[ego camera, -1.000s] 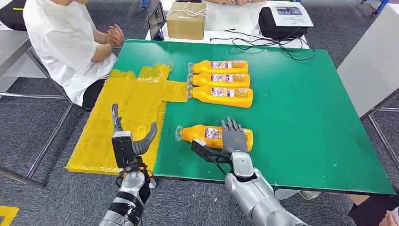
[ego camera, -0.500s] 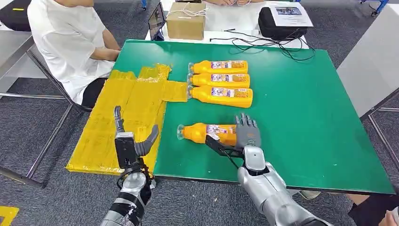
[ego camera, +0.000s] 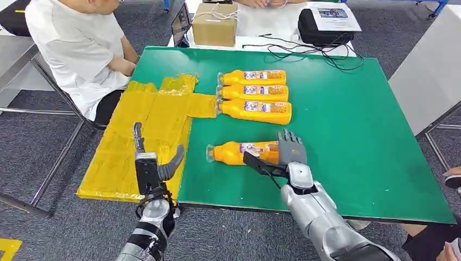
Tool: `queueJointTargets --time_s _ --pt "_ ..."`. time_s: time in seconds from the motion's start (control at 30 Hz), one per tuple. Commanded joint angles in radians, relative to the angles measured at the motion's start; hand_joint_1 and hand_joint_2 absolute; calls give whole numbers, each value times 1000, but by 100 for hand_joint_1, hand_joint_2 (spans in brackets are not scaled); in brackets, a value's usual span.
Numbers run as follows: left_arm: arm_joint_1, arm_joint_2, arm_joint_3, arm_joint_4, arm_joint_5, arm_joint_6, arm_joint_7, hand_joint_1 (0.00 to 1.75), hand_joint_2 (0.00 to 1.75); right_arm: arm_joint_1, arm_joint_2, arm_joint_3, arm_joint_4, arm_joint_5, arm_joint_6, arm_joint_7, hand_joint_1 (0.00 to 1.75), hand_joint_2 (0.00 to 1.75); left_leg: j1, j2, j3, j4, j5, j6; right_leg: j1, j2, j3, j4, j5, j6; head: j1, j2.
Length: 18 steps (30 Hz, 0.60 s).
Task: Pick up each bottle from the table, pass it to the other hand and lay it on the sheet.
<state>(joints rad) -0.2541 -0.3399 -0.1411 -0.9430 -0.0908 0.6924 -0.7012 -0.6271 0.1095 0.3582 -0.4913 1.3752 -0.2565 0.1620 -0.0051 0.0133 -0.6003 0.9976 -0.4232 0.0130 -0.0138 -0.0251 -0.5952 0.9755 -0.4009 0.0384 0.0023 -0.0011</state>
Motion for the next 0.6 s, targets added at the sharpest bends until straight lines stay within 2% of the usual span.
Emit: queueJointTargets --time_s 0.03,0.23,0.27,0.3,0.43,0.6 --pt "-39 -9 -19 67 -1 0 3 0 175 18 42 -15 86 -24 -75 -84 0 175 2 -1 4 0 -2 -2 1 2 4 -1 -1 -2 0 0" --pt "-39 -9 -46 76 9 -10 3 0 175 27 51 1 104 -29 -52 -119 0 175 2 -2 4 0 -2 -1 1 2 4 -1 -1 -1 0 0" --pt "-34 -9 -55 73 11 -10 3 0 175 33 50 -5 103 -43 -59 -136 143 175 1 -2 3 -1 -1 -1 1 1 3 -1 -1 -1 0 0" --pt "-30 -9 -61 72 14 -7 3 0 175 41 47 0 105 -39 -67 -137 171 175 2 -3 5 -1 -1 -1 2 1 5 -1 -1 -1 0 0" --pt "-5 -9 -84 59 9 -3 3 0 175 82 33 10 91 -34 -103 -144 175 175 1 -2 4 -1 -1 -1 1 1 4 -1 -1 -1 0 0" --pt "10 -9 -96 47 13 5 3 0 175 93 9 11 99 -26 -5 -63 175 175 1 -3 4 -2 -1 -1 1 0 5 -2 -2 -1 0 0"
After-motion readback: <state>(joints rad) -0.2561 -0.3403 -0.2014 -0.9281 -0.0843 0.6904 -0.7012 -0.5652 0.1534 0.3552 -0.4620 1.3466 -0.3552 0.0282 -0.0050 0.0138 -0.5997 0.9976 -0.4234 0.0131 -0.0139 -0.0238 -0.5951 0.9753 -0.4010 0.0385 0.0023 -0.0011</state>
